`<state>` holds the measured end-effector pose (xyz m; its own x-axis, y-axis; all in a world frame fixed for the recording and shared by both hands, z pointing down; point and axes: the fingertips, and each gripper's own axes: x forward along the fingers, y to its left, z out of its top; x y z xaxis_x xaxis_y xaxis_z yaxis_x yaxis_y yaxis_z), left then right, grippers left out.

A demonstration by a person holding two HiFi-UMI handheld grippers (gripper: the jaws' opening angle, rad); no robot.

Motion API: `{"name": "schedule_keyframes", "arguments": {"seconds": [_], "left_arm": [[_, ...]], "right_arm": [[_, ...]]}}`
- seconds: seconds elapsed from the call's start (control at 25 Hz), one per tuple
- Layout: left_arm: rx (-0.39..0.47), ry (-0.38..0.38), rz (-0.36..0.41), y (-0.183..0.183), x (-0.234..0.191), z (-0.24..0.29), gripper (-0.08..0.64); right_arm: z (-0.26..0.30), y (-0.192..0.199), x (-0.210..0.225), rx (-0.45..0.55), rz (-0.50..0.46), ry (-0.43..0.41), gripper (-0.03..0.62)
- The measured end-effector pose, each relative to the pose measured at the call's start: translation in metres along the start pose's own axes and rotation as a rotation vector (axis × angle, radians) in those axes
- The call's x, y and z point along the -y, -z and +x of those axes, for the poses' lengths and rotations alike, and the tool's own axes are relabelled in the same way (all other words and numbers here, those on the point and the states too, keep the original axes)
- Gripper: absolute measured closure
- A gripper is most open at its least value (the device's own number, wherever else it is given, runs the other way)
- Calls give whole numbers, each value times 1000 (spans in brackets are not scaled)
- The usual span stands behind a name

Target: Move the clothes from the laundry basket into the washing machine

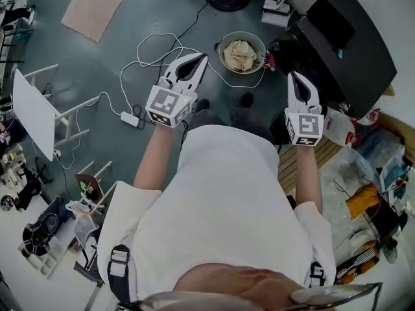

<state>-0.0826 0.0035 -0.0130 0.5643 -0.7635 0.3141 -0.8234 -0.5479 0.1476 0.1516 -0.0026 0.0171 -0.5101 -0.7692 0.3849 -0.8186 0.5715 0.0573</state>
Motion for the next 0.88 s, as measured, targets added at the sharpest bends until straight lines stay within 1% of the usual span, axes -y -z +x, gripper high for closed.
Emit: {"name": "schedule_keyframes", "arguments": {"seconds": [0.24, 0.4, 0.52, 0.72, 0.88], "left_arm": [[-32, -79, -46, 23, -4, 21, 554], [-59, -109, -84, 46, -5, 35, 554], [-75, -115, -93, 61, 0, 47, 554], [-96, -125, -88, 94, 16, 62, 554], [-92, -135, -93, 99, 11, 74, 554]], "right_arm": [[34, 28, 16, -55, -25, -103, 581], [54, 48, 19, -90, -26, -158, 581], [67, 68, 21, -106, -26, -188, 581], [70, 110, 19, -123, -14, -230, 581], [84, 125, 15, -147, -6, -269, 581]]}}
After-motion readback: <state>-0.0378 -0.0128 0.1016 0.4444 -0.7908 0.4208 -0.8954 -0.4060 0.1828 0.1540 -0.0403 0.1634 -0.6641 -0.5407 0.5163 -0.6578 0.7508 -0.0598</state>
